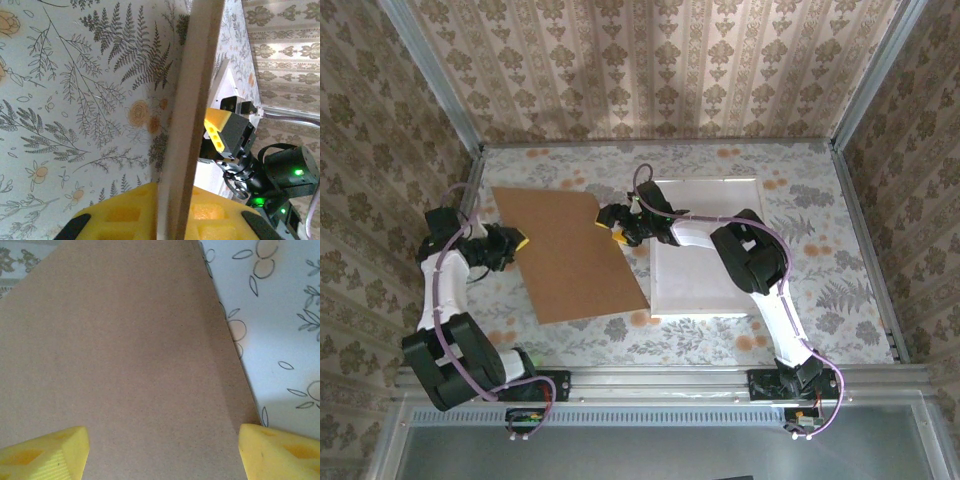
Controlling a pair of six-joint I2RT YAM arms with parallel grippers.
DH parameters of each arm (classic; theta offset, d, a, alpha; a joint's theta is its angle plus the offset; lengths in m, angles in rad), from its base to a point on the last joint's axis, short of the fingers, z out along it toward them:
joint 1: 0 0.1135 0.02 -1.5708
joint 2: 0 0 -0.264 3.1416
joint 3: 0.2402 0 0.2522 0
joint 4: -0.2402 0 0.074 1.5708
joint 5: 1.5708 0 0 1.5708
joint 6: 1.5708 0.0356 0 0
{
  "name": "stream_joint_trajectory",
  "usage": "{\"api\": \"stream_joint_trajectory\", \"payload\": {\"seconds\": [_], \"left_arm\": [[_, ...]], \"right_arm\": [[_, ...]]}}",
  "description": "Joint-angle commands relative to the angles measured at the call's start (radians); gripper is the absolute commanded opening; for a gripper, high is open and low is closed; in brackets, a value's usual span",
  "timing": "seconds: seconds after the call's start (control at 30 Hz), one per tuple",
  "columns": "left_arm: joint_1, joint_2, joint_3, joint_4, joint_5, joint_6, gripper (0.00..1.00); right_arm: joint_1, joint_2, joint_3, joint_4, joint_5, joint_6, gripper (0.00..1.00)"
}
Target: Put the photo into the frame
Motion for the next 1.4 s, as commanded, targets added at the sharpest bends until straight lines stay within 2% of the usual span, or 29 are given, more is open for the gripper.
{"api": "stream_joint_trajectory", "payload": {"seconds": [0.0,0.1,0.23,0.37,0.43,0.5,0.57,0.63,0.77,0.87,0.97,1.17,1.37], "left_arm": [[0.010,-0.014,0.029,-0.058,0.008,0.035,0.09],[0.023,-0.034,0.075,-0.072,-0.020,0.049,0.00],[0.022,-0.086,0.131,-0.047,-0.027,0.025,0.00],[-0.013,-0.178,0.164,0.082,0.002,-0.091,0.00],[-0.073,-0.210,0.187,0.141,-0.002,-0.147,0.00],[-0.159,-0.220,0.219,0.194,-0.007,-0.193,0.00],[-0.270,-0.214,0.235,0.274,-0.025,-0.250,0.00],[-0.377,-0.194,0.248,0.334,-0.057,-0.268,0.00],[-0.495,-0.106,0.282,0.374,-0.078,-0.274,0.00],[-0.512,-0.075,0.283,0.407,-0.079,-0.280,0.00],[-0.509,-0.067,0.268,0.446,-0.069,-0.293,0.00],[-0.478,-0.039,0.249,0.475,-0.016,-0.316,0.00],[-0.467,-0.021,0.215,0.485,0.023,-0.342,0.00]], "right_arm": [[-0.012,0.029,0.016,0.033,0.052,-0.072,0.81],[-0.024,-0.007,0.028,-0.002,0.043,-0.111,0.84],[-0.053,-0.103,0.039,-0.087,0.021,-0.207,0.88],[-0.104,-0.277,0.033,-0.248,-0.016,-0.385,0.91],[-0.140,-0.386,0.019,-0.395,0.032,-0.515,0.92],[-0.191,-0.497,-0.011,-0.543,0.141,-0.634,0.94],[-0.286,-0.588,-0.055,-0.661,0.264,-0.706,0.96],[-0.418,-0.623,-0.096,-0.721,0.311,-0.708,0.96],[-0.659,-0.582,-0.150,-0.777,0.329,-0.694,0.99],[-0.747,-0.514,-0.165,-0.798,0.376,-0.707,1.00],[-0.762,-0.445,-0.152,-0.841,0.404,-0.732,1.00],[-0.761,-0.362,-0.154,-0.873,0.313,-0.739,1.00],[-0.735,-0.358,-0.198,-0.867,0.215,-0.755,0.96]]}}
